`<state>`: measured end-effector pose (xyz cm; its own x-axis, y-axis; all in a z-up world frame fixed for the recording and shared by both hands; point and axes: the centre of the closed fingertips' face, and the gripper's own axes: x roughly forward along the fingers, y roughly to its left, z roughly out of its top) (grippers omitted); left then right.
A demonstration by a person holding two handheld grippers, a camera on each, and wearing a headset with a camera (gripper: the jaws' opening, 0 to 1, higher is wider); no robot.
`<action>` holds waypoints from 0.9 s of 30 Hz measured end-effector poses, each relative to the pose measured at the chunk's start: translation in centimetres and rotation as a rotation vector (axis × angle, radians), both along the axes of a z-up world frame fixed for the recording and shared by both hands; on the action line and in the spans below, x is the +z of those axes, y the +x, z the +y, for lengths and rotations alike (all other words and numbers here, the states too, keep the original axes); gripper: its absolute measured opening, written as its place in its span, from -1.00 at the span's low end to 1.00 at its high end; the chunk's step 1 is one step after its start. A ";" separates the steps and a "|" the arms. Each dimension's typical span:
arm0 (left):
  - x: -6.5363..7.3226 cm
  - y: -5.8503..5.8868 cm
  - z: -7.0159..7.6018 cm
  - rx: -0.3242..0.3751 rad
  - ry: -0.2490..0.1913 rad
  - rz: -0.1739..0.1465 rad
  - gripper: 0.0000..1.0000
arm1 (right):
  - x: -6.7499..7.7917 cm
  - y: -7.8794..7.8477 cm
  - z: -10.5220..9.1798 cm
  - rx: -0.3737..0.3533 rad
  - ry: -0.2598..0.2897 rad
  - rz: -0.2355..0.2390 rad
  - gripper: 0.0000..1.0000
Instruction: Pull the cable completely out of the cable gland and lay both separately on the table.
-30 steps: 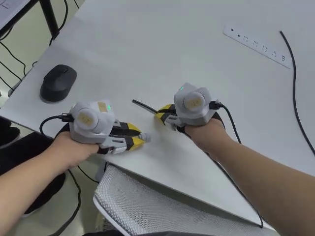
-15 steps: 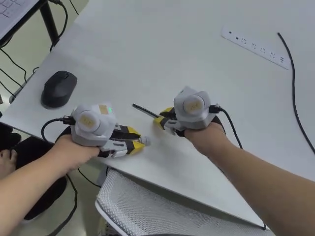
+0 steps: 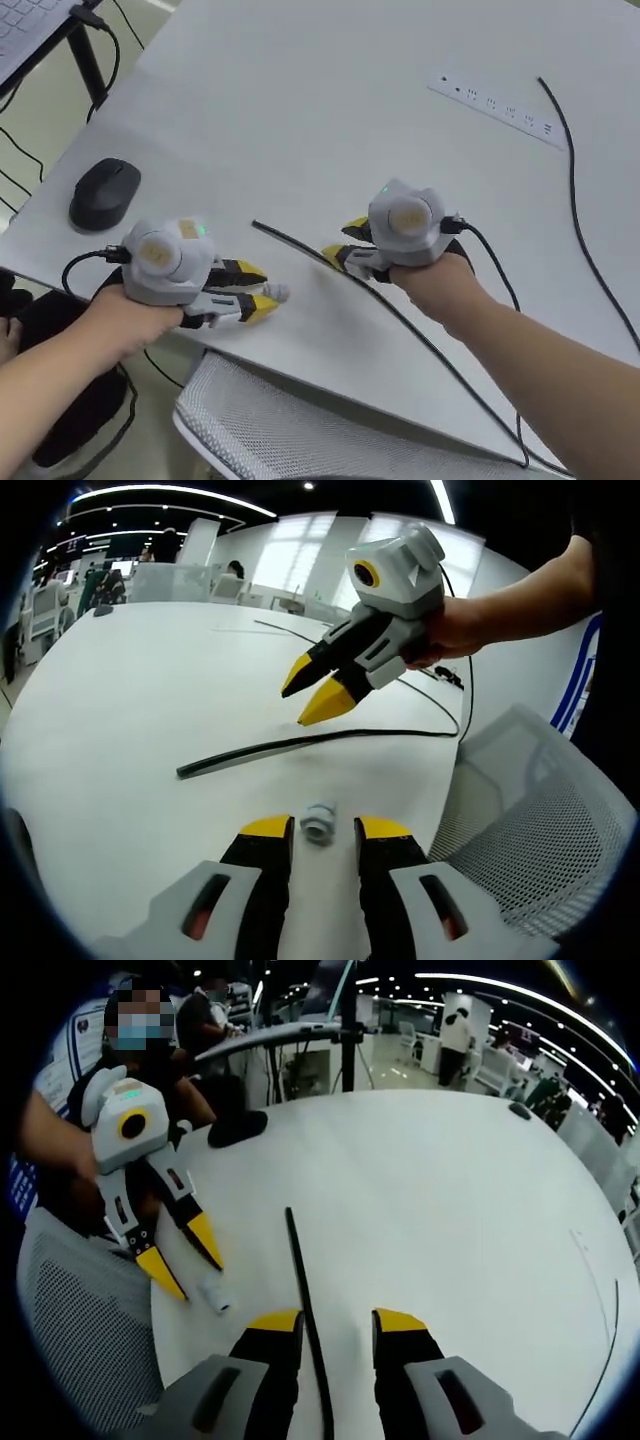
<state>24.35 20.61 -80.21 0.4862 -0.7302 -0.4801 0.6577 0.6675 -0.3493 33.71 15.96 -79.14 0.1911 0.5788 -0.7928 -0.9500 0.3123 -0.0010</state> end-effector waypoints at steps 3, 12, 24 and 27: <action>0.5 0.0 0.1 0.026 0.004 -0.006 -0.40 | 0.6 -0.1 -1.2 0.008 -0.001 -0.016 -0.46; 3.2 -0.8 -0.2 0.045 0.003 -0.002 -0.32 | 3.3 -0.6 -5.6 -0.069 0.074 -0.017 -0.27; 6.4 -0.9 -1.2 0.043 0.012 -0.012 -0.18 | 8.2 -2.5 -11.7 -0.204 0.230 -0.010 0.02; 7.0 -1.0 -1.4 0.044 0.014 -0.014 -0.12 | 9.3 -2.9 -12.8 -0.235 0.273 -0.011 0.07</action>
<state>23.31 19.23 -73.20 0.5242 -0.7016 -0.4826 0.6327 0.7002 -0.3308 30.79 3.13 -69.79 0.3520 0.7079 -0.6124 -0.8524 0.5127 0.1028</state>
